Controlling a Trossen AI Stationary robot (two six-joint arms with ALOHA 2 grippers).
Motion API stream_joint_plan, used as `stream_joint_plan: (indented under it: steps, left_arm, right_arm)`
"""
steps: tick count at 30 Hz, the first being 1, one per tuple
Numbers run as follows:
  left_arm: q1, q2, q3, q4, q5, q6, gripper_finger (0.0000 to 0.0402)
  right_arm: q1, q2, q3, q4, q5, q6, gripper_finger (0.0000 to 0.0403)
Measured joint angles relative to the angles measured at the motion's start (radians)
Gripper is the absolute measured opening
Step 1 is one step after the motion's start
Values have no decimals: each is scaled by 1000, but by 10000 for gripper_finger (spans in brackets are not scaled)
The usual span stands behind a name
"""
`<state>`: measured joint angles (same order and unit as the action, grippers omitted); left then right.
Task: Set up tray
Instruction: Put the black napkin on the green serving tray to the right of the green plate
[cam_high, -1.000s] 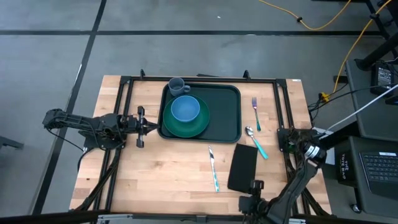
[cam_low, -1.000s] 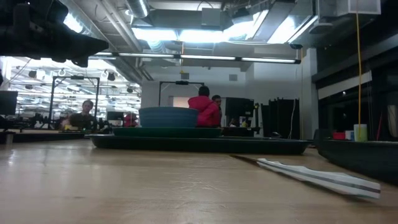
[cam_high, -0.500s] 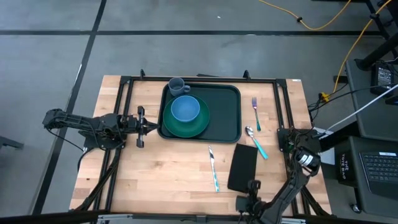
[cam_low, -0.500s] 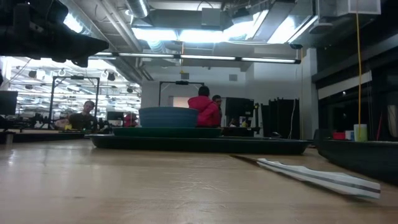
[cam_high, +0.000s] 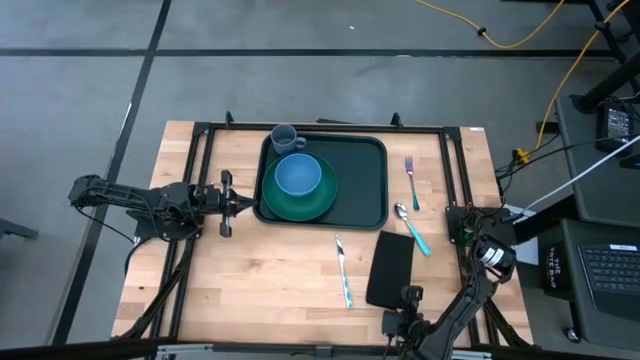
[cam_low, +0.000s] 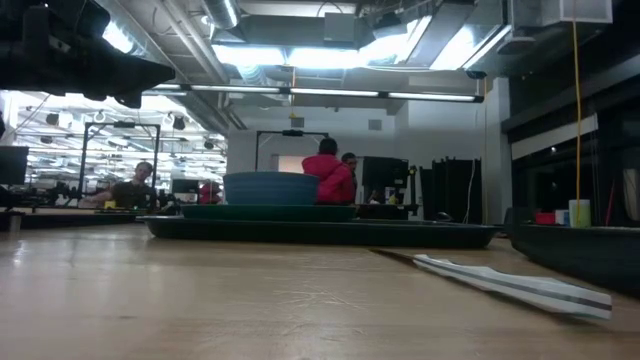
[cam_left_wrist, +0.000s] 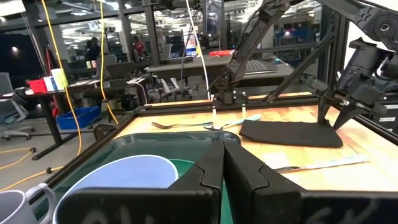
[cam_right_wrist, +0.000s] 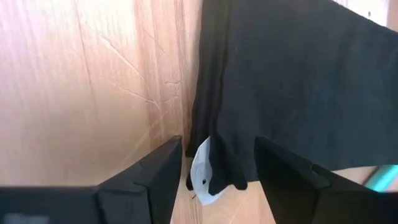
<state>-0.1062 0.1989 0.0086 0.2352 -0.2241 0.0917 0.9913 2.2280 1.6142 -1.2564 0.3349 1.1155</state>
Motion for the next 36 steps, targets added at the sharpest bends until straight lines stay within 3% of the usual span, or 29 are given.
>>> stream_joint_plan:
  steps: [24,36]
  left_arm:
    - [0,0,0,-1,-21,0,3]
    - [0,0,0,-1,-21,0,3]
  right_arm:
    - [-21,-1,-45,2,18,-2,204]
    - [-23,-9,-96,98,11,9,113]
